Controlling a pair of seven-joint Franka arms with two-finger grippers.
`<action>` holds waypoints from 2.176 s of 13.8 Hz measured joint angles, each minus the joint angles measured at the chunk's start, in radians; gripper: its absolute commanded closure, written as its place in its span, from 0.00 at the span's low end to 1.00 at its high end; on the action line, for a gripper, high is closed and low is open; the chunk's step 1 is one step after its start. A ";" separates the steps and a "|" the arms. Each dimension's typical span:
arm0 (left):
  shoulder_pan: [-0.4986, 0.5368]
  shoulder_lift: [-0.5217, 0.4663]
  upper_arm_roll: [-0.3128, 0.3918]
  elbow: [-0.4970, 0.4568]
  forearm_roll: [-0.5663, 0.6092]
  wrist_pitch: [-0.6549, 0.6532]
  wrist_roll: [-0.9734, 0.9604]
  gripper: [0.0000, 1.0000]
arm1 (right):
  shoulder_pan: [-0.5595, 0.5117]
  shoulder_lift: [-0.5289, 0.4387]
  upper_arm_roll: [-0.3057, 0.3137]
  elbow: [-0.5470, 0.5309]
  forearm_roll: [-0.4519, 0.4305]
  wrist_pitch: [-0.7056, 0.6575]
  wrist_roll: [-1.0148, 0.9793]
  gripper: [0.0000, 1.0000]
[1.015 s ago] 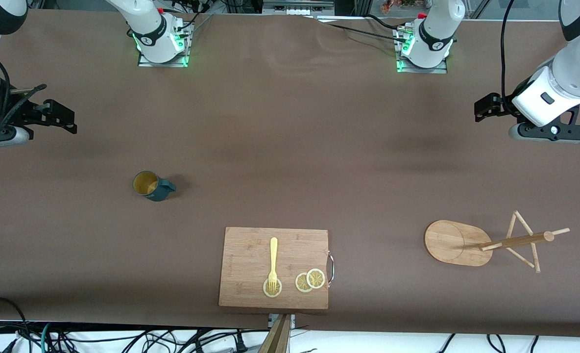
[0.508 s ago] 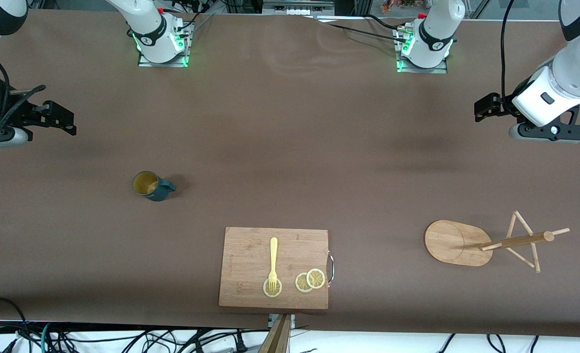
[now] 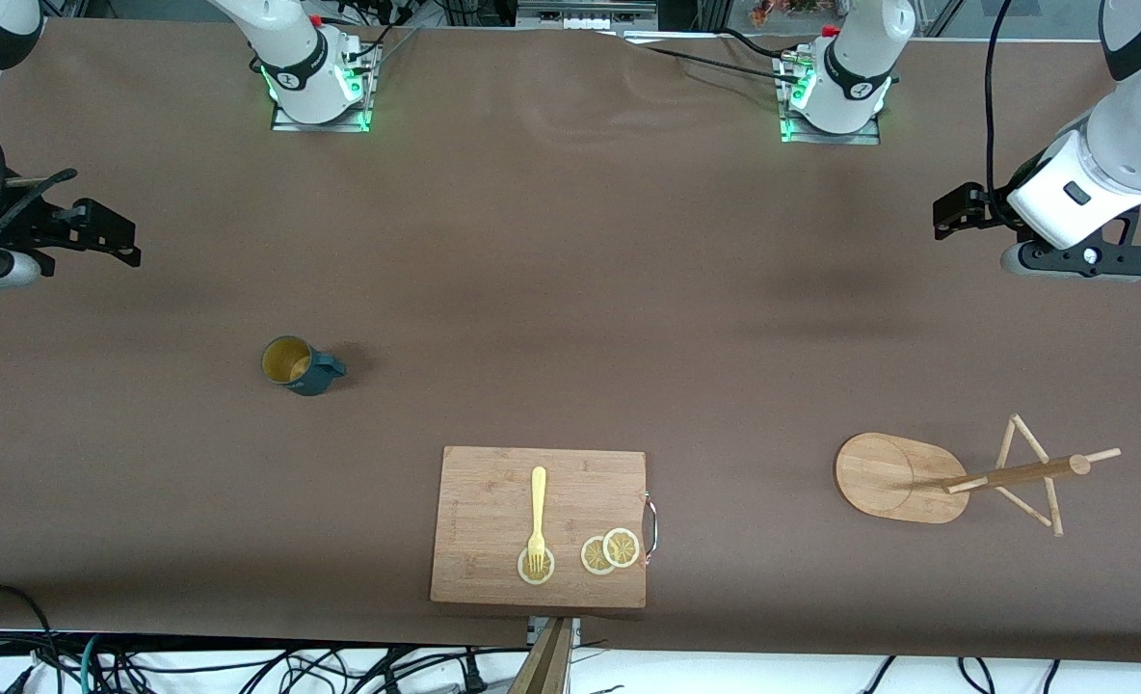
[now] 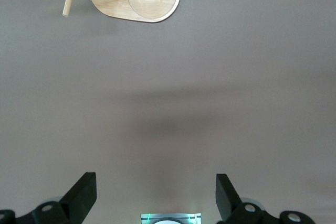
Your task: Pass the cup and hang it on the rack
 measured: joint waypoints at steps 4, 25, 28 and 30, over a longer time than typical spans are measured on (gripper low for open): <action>0.000 0.000 0.000 0.000 0.000 0.000 0.000 0.00 | 0.000 0.000 0.001 0.004 0.000 -0.021 -0.001 0.00; 0.001 0.001 0.000 0.000 0.000 0.000 0.000 0.00 | 0.002 0.399 0.004 -0.229 0.028 0.473 0.006 0.03; 0.002 0.001 0.000 0.000 0.000 0.000 0.000 0.00 | 0.002 0.414 0.005 -0.235 0.047 0.475 0.006 0.13; 0.002 0.001 0.001 0.000 0.000 0.000 0.000 0.00 | 0.002 0.422 0.006 -0.245 0.054 0.487 0.006 0.24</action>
